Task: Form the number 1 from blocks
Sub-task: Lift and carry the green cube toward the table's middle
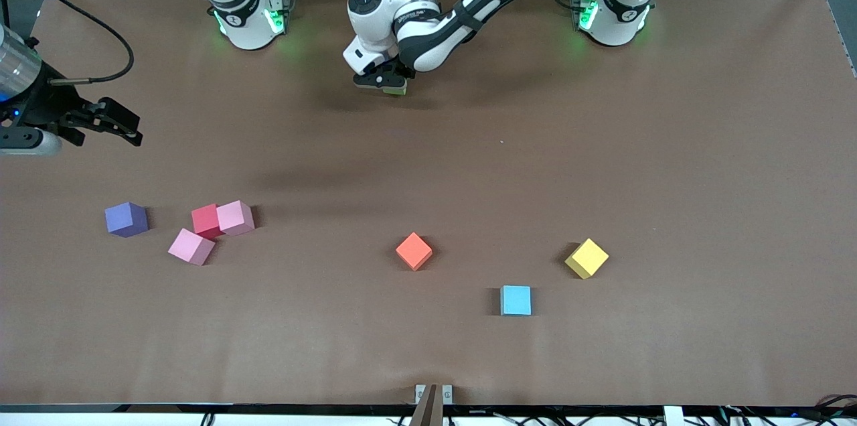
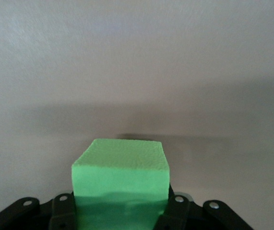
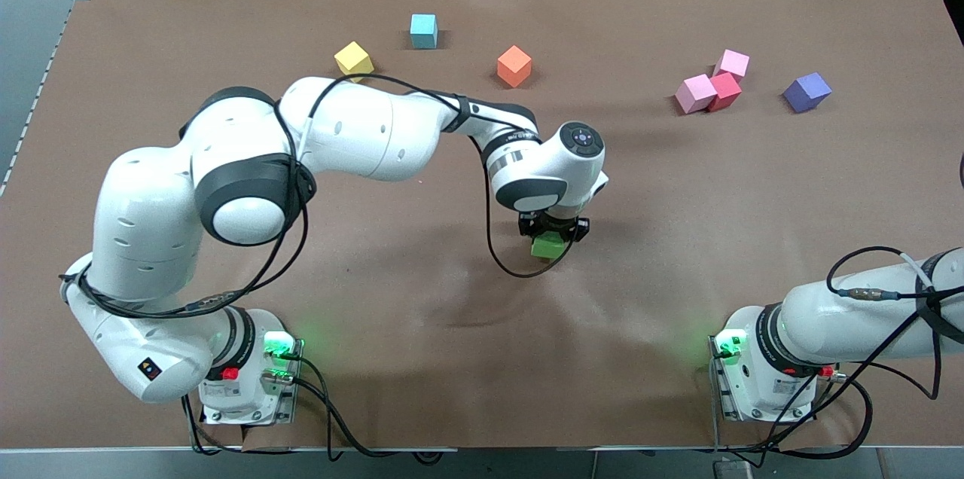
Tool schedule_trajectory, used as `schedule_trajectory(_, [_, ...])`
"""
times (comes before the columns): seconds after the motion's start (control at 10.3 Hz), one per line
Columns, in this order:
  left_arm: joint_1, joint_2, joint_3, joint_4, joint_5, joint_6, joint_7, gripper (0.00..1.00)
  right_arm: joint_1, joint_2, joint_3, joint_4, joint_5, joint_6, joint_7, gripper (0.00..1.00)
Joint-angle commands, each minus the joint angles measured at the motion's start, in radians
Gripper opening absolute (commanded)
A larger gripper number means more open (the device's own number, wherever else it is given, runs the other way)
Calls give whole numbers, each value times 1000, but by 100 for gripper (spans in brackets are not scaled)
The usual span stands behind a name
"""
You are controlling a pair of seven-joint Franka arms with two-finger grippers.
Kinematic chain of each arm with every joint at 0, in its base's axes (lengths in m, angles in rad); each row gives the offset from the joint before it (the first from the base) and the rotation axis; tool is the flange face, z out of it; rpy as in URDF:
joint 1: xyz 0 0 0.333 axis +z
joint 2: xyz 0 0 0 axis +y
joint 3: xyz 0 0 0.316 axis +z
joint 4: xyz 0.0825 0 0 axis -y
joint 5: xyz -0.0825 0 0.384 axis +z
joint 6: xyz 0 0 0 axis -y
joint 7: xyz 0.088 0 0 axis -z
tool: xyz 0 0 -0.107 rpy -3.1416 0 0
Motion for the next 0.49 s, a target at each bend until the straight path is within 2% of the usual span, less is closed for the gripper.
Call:
schedule_trajectory(0.0, [-10, 15, 7, 21, -24, -14, 11, 27, -29, -6, 20, 1, 21, -1, -22, 100])
schedule_trajectory(0.1, [-10, 22, 7, 22, -22, -11, 7, 95, -29, -4, 20, 1, 21, -1, -22, 100])
schedule_trajectory(0.19, [-15, 22, 7, 22, -16, -11, 7, 100, -29, -4, 20, 1, 21, -1, -24, 100])
schedule_trajectory(0.39, [-6, -3, 7, 22, -24, -13, -3, 100, -29, -4, 20, 1, 21, -2, -25, 100])
